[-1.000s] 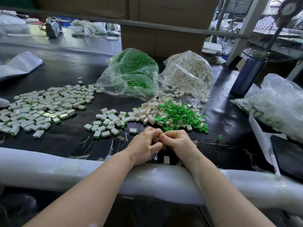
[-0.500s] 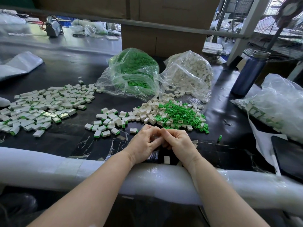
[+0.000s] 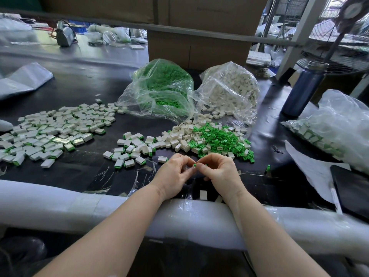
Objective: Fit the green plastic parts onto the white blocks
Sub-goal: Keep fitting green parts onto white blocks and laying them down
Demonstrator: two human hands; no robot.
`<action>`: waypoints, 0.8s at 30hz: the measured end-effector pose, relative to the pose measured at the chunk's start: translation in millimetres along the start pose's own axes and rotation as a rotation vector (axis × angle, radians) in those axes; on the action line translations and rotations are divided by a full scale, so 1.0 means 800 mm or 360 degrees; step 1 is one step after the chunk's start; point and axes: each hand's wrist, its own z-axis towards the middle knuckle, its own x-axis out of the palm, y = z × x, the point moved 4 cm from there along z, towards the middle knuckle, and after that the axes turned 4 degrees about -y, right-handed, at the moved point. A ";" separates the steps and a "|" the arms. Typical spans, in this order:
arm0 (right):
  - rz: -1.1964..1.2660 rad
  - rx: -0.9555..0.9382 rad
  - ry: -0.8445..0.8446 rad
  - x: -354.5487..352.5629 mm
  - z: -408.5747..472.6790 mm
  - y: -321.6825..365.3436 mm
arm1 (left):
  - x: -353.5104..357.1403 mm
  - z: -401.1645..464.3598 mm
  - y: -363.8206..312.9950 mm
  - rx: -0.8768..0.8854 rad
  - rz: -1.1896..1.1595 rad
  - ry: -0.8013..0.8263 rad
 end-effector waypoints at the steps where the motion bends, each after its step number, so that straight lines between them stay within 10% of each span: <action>1: -0.0018 0.0003 -0.0001 0.000 0.001 -0.001 | 0.000 0.000 0.000 0.0001 0.0006 0.0001; 10: -0.0246 0.0001 -0.0060 0.002 0.002 -0.003 | 0.000 -0.002 -0.003 -0.0031 -0.0082 0.0063; 24: -0.0628 0.0102 -0.0528 -0.025 0.004 -0.009 | -0.028 -0.003 0.008 -0.0265 0.0051 -0.0693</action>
